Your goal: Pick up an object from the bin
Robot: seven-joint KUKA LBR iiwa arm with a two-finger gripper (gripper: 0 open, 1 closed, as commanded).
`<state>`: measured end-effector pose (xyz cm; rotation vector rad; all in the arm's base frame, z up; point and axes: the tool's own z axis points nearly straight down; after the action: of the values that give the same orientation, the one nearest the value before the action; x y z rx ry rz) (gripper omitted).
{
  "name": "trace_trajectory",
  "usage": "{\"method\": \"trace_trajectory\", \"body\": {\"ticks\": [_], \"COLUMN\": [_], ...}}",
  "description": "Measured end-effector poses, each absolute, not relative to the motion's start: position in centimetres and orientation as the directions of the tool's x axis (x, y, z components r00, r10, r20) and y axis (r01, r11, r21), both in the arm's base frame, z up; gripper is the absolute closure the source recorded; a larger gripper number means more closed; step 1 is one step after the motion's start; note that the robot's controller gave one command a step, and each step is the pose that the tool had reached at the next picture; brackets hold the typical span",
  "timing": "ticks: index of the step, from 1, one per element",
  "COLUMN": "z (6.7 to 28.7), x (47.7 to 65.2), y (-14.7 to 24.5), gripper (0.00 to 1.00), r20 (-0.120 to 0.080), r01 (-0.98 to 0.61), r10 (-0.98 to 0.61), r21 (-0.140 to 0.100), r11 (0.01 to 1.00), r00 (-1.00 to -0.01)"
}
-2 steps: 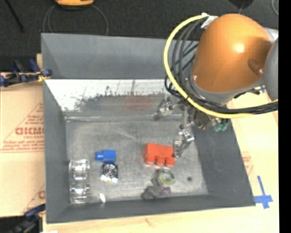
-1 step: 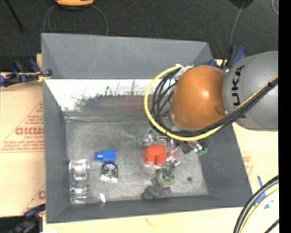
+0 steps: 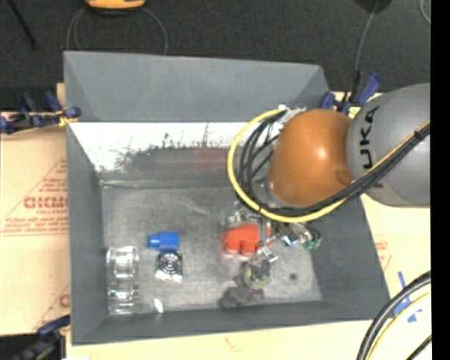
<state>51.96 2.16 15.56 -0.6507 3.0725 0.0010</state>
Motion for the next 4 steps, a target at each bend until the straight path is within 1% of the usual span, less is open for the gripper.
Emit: {"method": "trace_trajectory", "body": {"ticks": [1, 2, 3, 4], "z": [7.7, 7.8, 7.5, 7.4], "x": [56.8, 56.7, 56.5, 62.6], "y": [-0.7, -0.8, -0.8, -8.5], "gripper": [0.0, 1.0, 0.0, 0.0], "r20": [-0.017, -0.015, -0.007, -0.008], "r01": [-0.53, -0.529, -0.528, -0.664], "r10": [-0.53, -0.529, -0.529, -0.664], "r21": [-0.007, -0.007, -0.004, -0.006], "r11": [0.848, 0.848, 0.849, 0.748], "r00": [-0.848, -0.848, -0.849, -0.748]}}
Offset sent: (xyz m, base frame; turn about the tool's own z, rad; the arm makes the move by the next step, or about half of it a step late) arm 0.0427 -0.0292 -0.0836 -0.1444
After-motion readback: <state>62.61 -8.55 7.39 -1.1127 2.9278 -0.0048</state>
